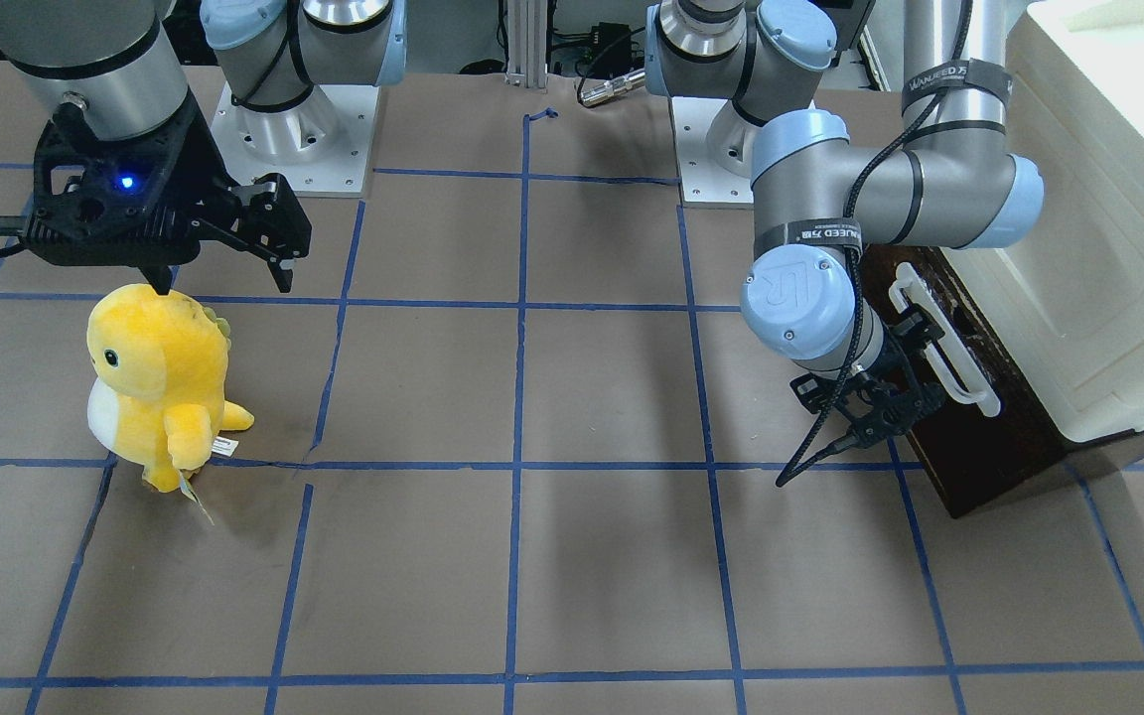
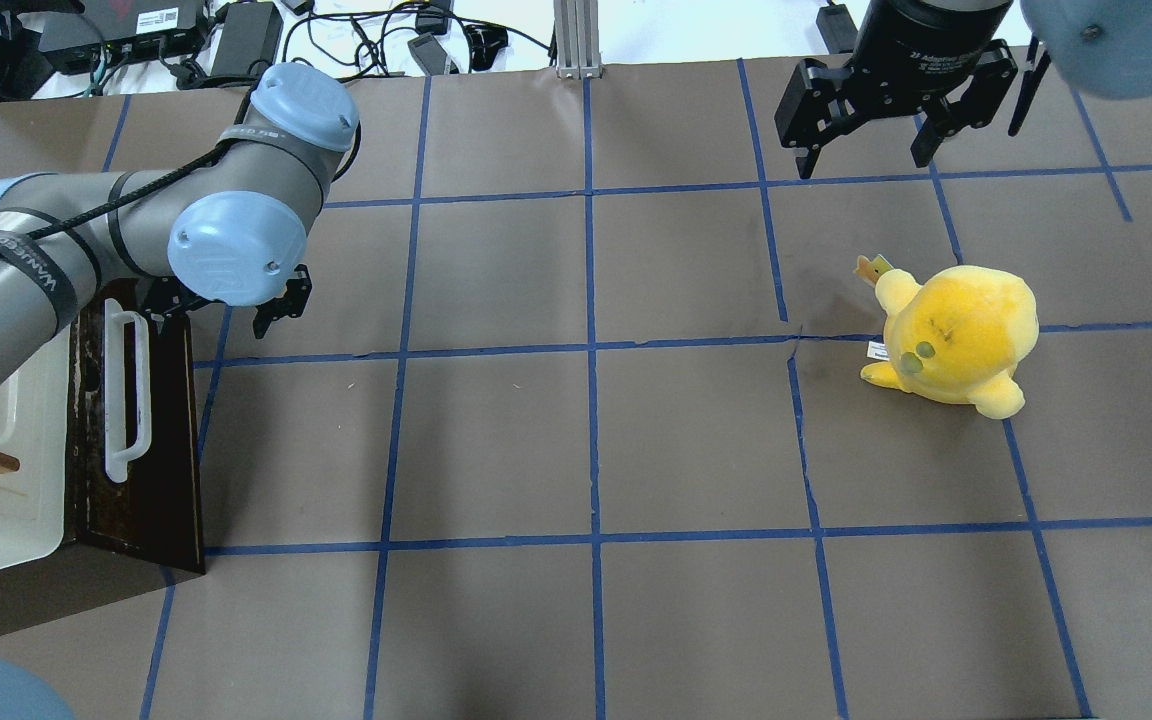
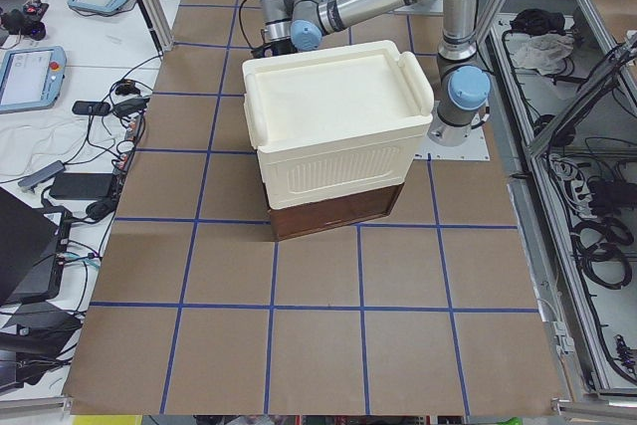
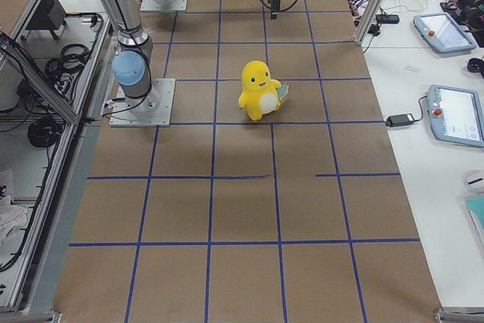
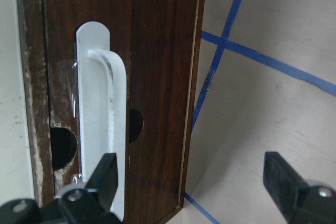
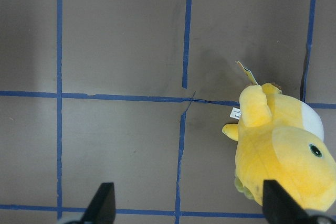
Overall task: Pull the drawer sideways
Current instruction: 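Move the left gripper down to the white drawer handle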
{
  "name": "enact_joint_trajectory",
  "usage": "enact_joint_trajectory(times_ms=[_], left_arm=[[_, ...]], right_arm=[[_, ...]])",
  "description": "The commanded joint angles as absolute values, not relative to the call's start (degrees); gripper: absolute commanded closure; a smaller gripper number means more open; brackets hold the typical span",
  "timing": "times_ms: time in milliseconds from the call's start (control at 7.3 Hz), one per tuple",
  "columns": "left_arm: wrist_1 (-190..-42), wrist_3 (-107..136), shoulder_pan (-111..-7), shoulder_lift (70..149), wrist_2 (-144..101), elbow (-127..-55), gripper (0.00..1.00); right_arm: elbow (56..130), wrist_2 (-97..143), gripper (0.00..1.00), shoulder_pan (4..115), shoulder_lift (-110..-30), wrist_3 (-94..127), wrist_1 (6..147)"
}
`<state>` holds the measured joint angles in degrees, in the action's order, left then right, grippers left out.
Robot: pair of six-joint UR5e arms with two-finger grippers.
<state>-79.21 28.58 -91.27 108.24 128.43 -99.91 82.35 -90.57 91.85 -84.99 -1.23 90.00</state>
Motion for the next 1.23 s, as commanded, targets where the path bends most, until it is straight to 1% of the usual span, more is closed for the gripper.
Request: enact_joint_trajectory(times_ms=[0, 411, 548, 685, 1096], left_arm=[[-79.19, 28.21, -89.48, 109.51, 128.85, -99.58, 0.07], [-79.19, 27.86, -87.8, 110.13, 130.59, -99.58, 0.1], [-79.19, 28.3, -87.72, 110.3, 130.61, -99.84, 0.14], [-79.19, 28.39, -87.71, 110.22, 130.69, -100.1, 0.26], [-79.36, 28.39, -87.28, 110.13, 131.4, -100.28, 0.26]], right_arm=[[82.35, -90.53, 0.0, 91.85, -84.99, -1.23, 90.0], [82.35, -90.53, 0.0, 91.85, -84.99, -1.23, 90.0], [82.35, -90.53, 0.0, 91.85, -84.99, -1.32, 90.0], [82.35, -90.53, 0.0, 91.85, -84.99, -1.23, 90.0], [82.35, -90.62, 0.0, 91.85, -84.99, -1.23, 90.0]])
